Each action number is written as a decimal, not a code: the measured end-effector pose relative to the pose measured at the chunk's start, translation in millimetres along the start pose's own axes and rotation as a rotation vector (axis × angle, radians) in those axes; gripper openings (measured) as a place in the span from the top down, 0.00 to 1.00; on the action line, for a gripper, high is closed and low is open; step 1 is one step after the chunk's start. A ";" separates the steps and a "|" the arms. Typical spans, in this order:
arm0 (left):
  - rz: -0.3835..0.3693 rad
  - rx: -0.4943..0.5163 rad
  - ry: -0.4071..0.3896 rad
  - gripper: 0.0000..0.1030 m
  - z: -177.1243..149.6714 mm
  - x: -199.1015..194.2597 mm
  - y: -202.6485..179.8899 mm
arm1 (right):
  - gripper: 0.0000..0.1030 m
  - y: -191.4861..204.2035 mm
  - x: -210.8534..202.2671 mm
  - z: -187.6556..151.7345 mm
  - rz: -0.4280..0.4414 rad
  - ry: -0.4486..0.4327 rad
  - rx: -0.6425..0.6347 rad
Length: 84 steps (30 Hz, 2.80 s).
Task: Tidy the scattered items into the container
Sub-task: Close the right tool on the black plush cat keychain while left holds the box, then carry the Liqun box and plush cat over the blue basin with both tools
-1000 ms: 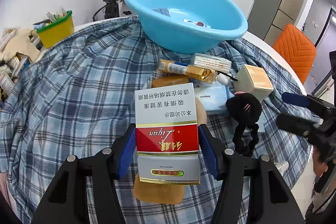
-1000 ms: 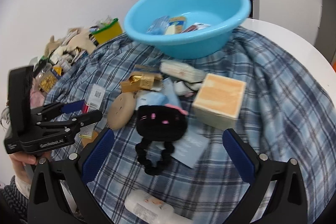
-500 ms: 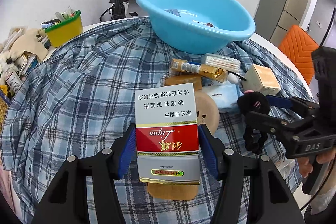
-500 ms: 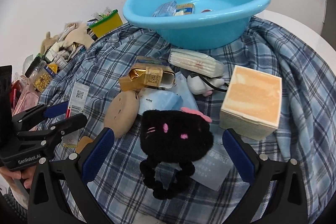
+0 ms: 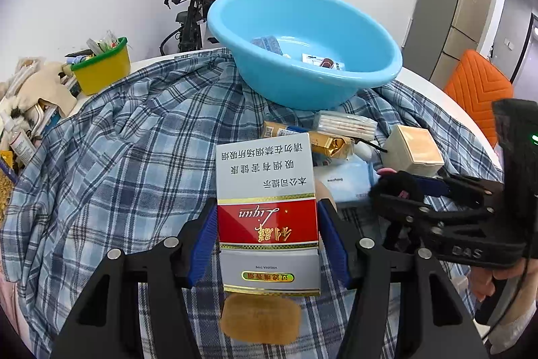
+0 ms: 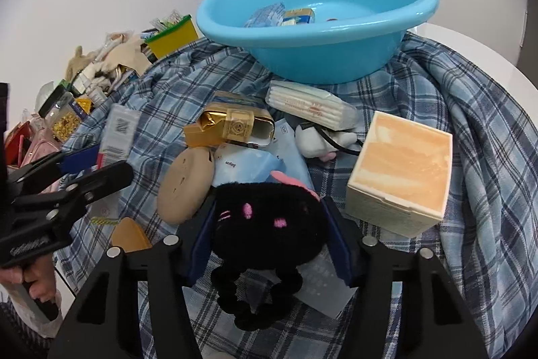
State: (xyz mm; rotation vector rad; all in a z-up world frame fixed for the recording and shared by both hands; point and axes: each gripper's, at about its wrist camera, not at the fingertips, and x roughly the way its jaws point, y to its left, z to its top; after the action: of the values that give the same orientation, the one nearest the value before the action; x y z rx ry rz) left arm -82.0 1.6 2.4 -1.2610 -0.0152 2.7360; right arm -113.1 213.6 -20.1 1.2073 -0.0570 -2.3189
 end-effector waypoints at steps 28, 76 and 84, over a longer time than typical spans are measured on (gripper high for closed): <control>0.030 -0.073 0.006 0.41 -9.8 32.2 -39.5 | 0.48 -35.7 -42.9 -32.5 -0.132 -0.187 -0.011; -0.049 0.038 -0.280 0.41 95.8 -75.9 -63.7 | 0.48 17.8 -154.7 56.6 -0.348 -0.483 -0.062; -0.068 0.044 -0.355 0.41 133.4 -107.4 -70.9 | 0.48 30.9 -179.0 80.5 -0.346 -0.539 -0.061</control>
State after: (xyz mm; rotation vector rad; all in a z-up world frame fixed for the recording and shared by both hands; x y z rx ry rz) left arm -106.0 64.9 174.9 -0.7365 -0.0317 2.8430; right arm -78.7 254.3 171.3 0.5639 0.0366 -2.8673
